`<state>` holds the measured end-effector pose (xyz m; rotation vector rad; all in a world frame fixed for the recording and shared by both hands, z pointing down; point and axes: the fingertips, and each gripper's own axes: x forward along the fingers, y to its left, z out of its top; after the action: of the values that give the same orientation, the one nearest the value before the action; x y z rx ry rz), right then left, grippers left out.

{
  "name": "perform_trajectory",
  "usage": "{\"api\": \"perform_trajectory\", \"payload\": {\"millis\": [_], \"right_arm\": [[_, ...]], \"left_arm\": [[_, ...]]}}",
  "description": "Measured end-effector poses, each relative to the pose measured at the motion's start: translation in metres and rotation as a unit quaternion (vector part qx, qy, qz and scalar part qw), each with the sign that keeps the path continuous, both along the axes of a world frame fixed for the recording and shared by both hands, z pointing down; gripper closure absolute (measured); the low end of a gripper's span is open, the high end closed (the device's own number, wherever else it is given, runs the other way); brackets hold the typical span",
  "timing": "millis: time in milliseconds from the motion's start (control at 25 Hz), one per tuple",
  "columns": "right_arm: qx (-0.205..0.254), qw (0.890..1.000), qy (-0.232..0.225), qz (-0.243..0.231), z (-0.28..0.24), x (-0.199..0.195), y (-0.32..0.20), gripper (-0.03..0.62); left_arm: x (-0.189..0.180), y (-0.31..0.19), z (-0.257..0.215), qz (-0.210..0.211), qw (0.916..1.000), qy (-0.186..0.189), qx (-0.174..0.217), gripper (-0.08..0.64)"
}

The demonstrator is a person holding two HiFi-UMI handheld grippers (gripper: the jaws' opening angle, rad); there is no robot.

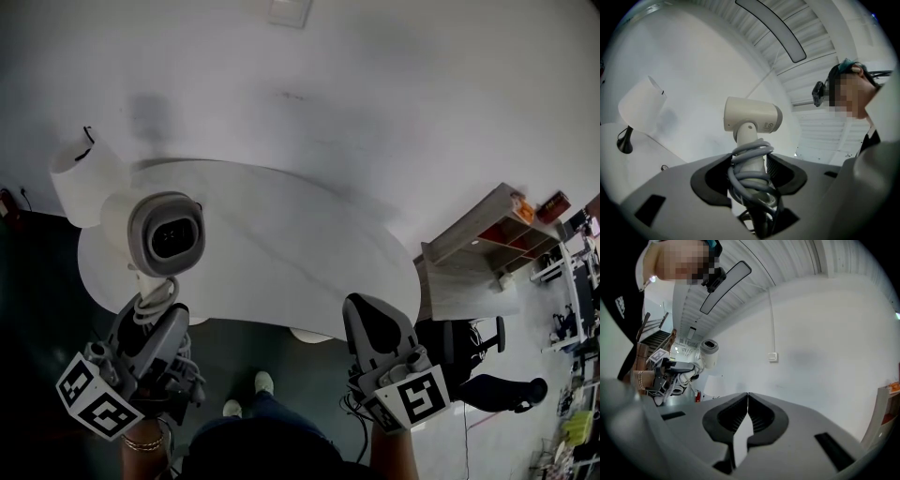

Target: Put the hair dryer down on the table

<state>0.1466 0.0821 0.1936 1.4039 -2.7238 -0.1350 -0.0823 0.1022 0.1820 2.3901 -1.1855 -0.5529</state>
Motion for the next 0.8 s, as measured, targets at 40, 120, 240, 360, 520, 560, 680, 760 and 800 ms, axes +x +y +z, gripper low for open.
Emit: {"api": "perform_trajectory", "payload": {"millis": [40, 120, 240, 360, 520, 560, 680, 760, 800], "right_arm": [[-0.001, 1.0, 0.0, -0.001, 0.001, 0.002, -0.004, 0.575], [-0.004, 1.0, 0.0, -0.003, 0.003, 0.005, -0.012, 0.574], [-0.006, 1.0, 0.0, -0.006, 0.006, 0.009, -0.026, 0.575], [-0.011, 1.0, -0.011, -0.015, 0.004, 0.01, -0.037, 0.575], [-0.015, 1.0, -0.016, -0.02, 0.005, 0.015, -0.052, 0.575], [-0.014, 1.0, -0.015, -0.02, 0.006, 0.016, -0.056, 0.575], [-0.011, 1.0, -0.005, -0.02, 0.009, 0.023, -0.067, 0.575], [-0.011, 1.0, -0.008, -0.026, 0.007, 0.025, -0.073, 0.575], [-0.012, 0.999, -0.012, -0.029, 0.005, 0.024, -0.075, 0.575]], "left_arm": [[0.001, -0.003, 0.0, -0.001, 1.0, 0.0, -0.001, 0.319], [0.004, -0.01, 0.001, -0.004, 1.0, 0.0, -0.002, 0.319], [0.007, -0.022, 0.003, -0.008, 1.0, 0.002, -0.002, 0.319], [0.012, -0.032, 0.004, -0.014, 0.9999, 0.002, -0.003, 0.319], [0.017, -0.044, 0.005, -0.02, 0.9998, 0.002, -0.003, 0.319], [0.018, -0.047, 0.005, -0.021, 0.9998, 0.002, -0.002, 0.319], [0.021, -0.054, 0.004, -0.025, 0.9997, 0.001, 0.0, 0.319], [0.024, -0.059, 0.003, -0.028, 0.9996, 0.0, 0.003, 0.319], [0.025, -0.061, 0.002, -0.029, 0.9996, 0.0, 0.004, 0.319]]}}
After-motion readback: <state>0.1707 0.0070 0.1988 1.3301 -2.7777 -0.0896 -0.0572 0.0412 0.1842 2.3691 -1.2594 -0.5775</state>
